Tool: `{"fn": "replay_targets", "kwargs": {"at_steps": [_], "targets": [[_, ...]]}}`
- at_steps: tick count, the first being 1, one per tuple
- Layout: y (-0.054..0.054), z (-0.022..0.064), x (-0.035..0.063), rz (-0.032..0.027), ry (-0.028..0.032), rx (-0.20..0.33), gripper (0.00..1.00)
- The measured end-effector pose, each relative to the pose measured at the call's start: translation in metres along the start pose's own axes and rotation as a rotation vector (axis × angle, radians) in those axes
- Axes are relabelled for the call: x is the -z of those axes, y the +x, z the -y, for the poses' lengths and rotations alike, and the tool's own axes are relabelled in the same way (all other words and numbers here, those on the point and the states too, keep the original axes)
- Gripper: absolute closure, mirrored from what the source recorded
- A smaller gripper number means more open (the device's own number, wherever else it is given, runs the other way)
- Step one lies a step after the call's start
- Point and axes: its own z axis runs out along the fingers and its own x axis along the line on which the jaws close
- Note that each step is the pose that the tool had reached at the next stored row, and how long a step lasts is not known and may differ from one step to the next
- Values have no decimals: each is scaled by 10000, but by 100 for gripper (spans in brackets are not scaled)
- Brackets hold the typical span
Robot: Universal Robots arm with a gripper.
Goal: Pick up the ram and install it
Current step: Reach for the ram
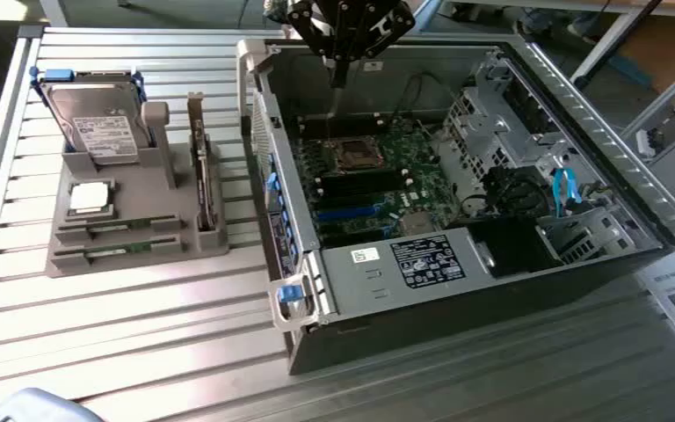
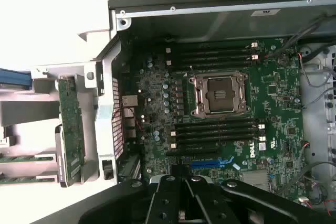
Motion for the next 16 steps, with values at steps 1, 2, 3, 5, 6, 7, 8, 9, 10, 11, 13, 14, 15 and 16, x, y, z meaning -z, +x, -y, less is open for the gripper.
{"fn": "replay_targets", "kwargs": {"at_steps": [1, 2, 3, 5, 6, 7, 8, 9, 10, 11, 13, 14, 15, 16], "targets": [[0, 0, 0, 0, 0, 0, 90], [0, 0, 0, 0, 0, 0, 90], [0, 0, 0, 0, 0, 0, 90], [1, 0, 0, 0, 0, 0, 90], [4, 0, 0, 0, -1, -1, 90], [9, 1, 0, 1, -1, -2, 90], [14, 1, 0, 1, -1, -1, 90], [20, 2, 0, 1, -1, -1, 90], [29, 2, 1, 0, 0, 0, 90], [38, 3, 1, 0, 1, 0, 90], [54, 4, 1, 0, 0, 0, 90], [61, 4, 1, 0, 0, 0, 90], [68, 5, 1, 0, 0, 0, 90], [74, 6, 2, 0, 0, 0, 90]]}}
